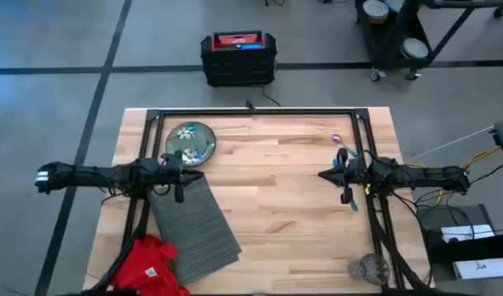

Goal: Set table place
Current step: Prepare the gray table mat on the table

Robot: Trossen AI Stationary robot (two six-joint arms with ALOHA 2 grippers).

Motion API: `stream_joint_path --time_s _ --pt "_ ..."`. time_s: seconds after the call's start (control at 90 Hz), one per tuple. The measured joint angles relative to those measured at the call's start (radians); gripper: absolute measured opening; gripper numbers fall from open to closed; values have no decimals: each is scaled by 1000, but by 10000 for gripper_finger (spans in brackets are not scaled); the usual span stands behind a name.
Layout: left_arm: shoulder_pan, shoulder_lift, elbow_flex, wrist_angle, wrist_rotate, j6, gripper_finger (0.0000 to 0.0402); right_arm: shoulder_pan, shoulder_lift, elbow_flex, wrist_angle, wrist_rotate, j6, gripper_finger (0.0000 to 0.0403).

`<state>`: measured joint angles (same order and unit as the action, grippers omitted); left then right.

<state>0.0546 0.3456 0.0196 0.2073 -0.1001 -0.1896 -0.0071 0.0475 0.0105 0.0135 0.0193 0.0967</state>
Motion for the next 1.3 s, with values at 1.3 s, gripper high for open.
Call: stream_joint_path --time_s 1.3 --pt "-656 1622 1492 -936 109 -408 138 0 0 0 4 3 0 0"
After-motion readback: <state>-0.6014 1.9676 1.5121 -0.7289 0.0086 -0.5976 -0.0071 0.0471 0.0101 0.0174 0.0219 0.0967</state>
